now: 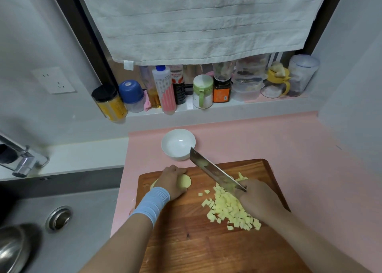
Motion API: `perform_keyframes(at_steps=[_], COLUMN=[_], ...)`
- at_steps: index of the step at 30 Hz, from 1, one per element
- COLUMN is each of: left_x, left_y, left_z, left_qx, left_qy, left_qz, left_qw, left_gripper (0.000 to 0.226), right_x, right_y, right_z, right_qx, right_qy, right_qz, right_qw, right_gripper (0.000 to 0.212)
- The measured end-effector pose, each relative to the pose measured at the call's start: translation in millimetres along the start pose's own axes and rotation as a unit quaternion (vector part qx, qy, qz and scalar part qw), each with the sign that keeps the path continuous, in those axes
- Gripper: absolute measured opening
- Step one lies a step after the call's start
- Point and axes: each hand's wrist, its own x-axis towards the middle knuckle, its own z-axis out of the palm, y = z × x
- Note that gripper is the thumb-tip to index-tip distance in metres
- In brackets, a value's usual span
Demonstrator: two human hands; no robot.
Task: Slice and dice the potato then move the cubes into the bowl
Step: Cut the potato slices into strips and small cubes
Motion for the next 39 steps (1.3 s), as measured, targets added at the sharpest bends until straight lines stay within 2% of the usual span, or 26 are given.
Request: perform_keyframes(at_steps=[4,7,9,15,19,22,28,33,39], left_x=[-11,-35,-52,-105,-137,-155,-163,-162,-163], left_y=[-1,0,-4,-19,-16,-16,-16,-12,-9], left_z=[8,15,27,85,110,123,133,131,133], left_qx=[-0.094,-0.162,-0.185,-0.079,-0.029,-0.044,-0.056,-0.079,-0.096], left_qy=[0.051,0.141,0.185,0.288,0.284,0.283,0.306,0.302,0.301], left_qz=[-0.014,0.030,0.079,0.198,0.240,0.236,0.227,0.202,0.187], left_qw=[0.994,0.976,0.962,0.934,0.928,0.929,0.923,0.928,0.930], left_gripper=[0.044,0.018,0.016,0.018,0.021,0.030,0.007,0.010,0.011], right_x=[-4,-15,-24,-54,-70,-80,-97,-104,-107], right_y=[-6,-13,-18,-23,-24,-23,-21,-17,-8], right_z=[4,9,14,38,53,61,67,71,74], right_qx=[0.023,0.028,0.034,0.001,-0.036,-0.055,-0.087,-0.174,-0.199], right_qy=[0.009,0.002,-0.001,-0.037,-0.046,-0.053,-0.050,-0.012,-0.016], right_qz=[0.011,0.009,0.005,-0.003,-0.011,-0.020,-0.085,-0.164,-0.171], right_qw=[1.000,1.000,0.999,0.999,0.998,0.997,0.991,0.971,0.965], right_gripper=[0.040,0.046,0.052,0.030,0.034,0.034,0.024,0.025,0.025])
